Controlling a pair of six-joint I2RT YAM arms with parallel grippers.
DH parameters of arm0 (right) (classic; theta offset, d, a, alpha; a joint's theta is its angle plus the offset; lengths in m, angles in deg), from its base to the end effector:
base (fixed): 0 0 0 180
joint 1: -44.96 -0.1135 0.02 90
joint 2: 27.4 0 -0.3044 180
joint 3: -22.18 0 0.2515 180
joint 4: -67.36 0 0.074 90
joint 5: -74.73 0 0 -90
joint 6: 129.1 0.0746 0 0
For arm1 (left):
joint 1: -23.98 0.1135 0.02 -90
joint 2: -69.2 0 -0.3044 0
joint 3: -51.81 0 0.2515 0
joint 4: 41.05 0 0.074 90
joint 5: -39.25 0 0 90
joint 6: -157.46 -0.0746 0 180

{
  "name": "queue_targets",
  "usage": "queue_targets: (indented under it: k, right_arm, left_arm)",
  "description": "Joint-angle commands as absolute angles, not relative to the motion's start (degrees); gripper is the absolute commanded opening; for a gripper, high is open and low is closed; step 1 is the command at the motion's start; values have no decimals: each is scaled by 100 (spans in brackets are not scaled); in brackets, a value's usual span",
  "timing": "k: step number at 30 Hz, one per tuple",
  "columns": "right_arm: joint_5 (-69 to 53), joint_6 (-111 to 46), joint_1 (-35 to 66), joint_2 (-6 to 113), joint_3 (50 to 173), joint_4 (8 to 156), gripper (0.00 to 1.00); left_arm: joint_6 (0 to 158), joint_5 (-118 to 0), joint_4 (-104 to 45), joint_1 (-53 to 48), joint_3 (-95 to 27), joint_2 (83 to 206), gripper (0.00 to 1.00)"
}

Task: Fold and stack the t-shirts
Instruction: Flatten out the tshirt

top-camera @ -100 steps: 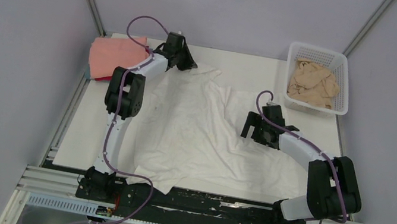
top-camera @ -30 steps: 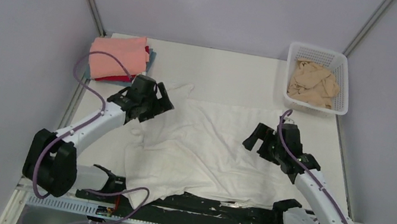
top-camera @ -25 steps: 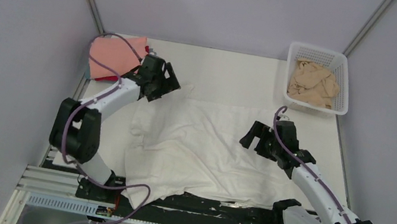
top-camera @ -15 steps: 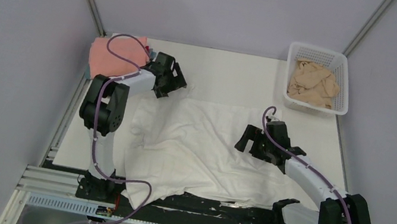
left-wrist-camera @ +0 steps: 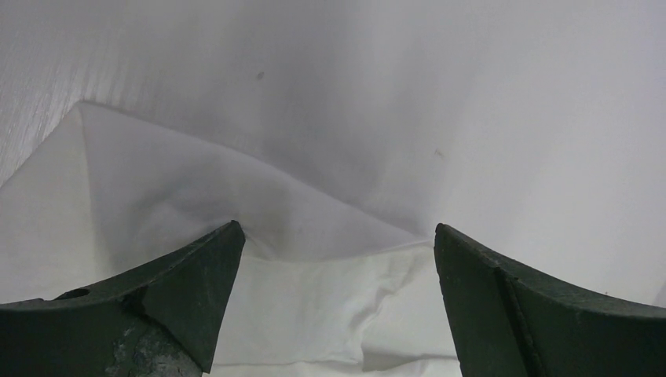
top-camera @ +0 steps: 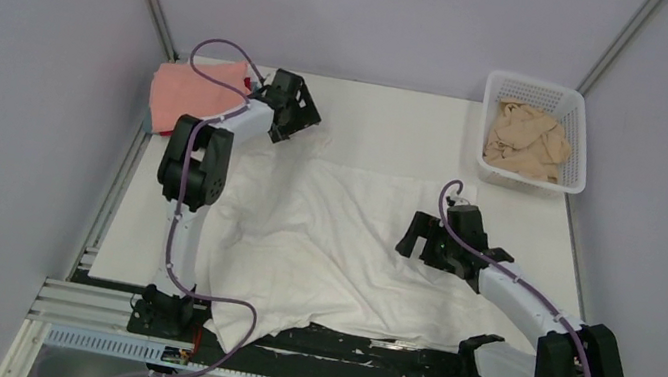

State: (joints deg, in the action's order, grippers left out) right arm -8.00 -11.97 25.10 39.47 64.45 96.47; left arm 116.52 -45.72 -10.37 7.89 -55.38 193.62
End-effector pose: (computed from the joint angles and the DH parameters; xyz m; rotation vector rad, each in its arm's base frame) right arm 0.2006 0.0825 0.1694 0.1094 2.5657 0.4850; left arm 0.5127 -0.1411 0.1800 -0.7336 2.3332 -0.4161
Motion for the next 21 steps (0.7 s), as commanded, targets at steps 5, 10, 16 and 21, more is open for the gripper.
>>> queue_targets:
  k: [5, 10, 16, 21]
  right_arm:
    - [-941, -1365, 2494, 3730, 6400, 9461, 100]
    - [-1004, -1379, 2492, 3663, 6394, 9496, 100]
    - [-981, -1379, 2496, 3629, 6403, 9492, 100]
    - [-1088, -1391, 2495, 3635, 6394, 9504, 100]
  left_arm:
    - [11533, -4419, -989, 1019, -6721, 20027, 100]
    - [11585, -4660, -1141, 1264, -8109, 20718, 100]
    - [11808, -5158, -1187, 1503, -9946, 21587, 100]
    - [11481, -5361, -1199, 1474, -8691, 20680, 100]
